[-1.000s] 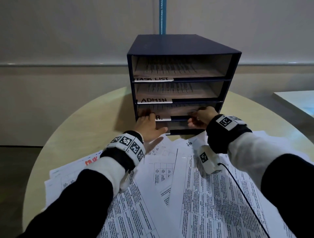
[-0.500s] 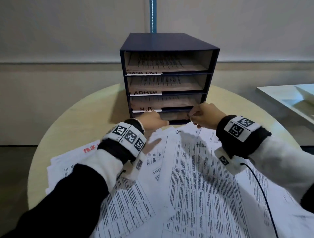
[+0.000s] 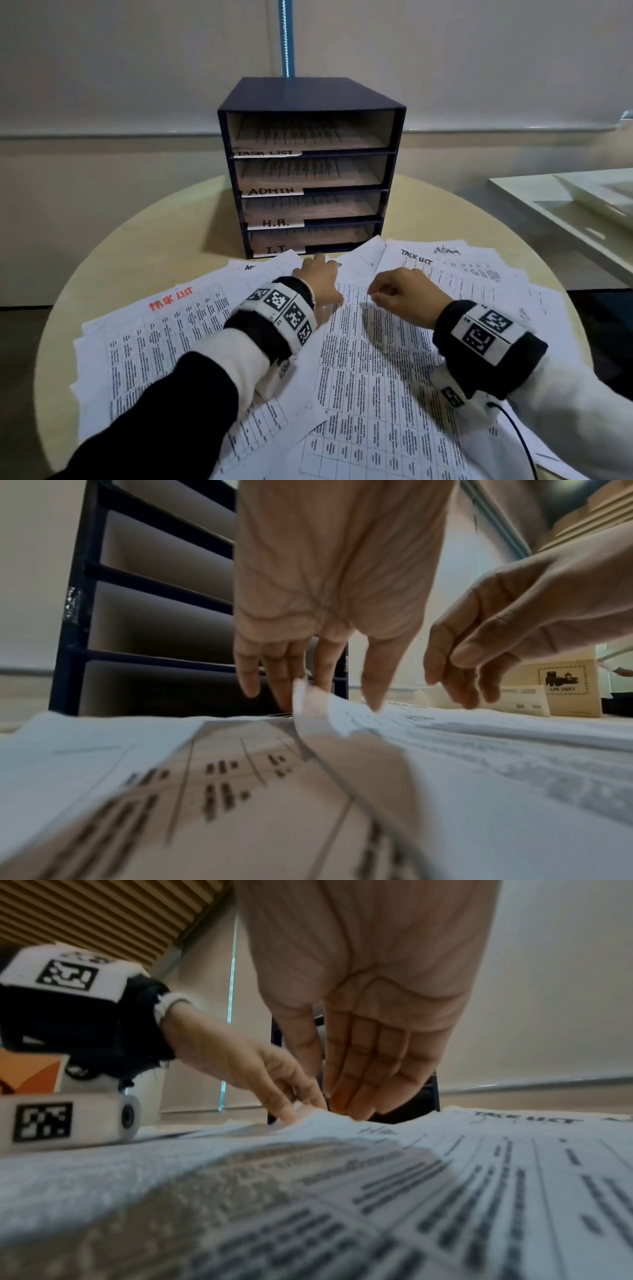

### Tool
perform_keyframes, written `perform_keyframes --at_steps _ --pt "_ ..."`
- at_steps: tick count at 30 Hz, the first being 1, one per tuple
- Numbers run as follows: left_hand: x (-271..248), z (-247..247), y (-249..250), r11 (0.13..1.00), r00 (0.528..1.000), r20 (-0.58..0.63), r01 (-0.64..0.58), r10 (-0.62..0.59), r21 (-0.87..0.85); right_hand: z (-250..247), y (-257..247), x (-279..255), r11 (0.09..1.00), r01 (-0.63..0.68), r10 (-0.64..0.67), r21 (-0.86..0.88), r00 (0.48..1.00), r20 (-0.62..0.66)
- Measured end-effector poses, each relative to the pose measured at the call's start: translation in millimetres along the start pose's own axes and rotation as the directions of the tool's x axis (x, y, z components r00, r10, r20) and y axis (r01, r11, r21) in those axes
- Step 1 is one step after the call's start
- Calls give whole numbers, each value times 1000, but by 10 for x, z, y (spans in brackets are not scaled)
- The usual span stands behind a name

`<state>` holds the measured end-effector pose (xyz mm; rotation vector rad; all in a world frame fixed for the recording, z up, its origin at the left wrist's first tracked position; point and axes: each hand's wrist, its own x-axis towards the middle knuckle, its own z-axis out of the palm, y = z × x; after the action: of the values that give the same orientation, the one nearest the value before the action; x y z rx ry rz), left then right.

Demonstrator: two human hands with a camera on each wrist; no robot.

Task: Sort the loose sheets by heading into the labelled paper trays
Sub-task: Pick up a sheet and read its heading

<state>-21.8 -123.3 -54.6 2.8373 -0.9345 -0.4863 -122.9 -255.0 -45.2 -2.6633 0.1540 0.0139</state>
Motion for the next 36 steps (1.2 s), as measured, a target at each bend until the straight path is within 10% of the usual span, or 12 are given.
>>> perform_keyframes --at_steps 12,18,30,36 --pt "-299 -195 108 864 933 -338 -272 128 -423 24 -23 21 966 -167 145 -196 982 -121" --pt "-478 -219 141 571 940 -313 -185 -134 -800 -34 -6 13 994 -23 -12 -111 952 -305" --pt "-688 -46 38 207 940 -299 -264 -164 -942 -776 -290 251 997 74 -29 29 685 -728" --pt "-624 -240 -199 27 895 -285 -293 -344 -956 -622 -21 222 911 -95 305 401 810 -500"
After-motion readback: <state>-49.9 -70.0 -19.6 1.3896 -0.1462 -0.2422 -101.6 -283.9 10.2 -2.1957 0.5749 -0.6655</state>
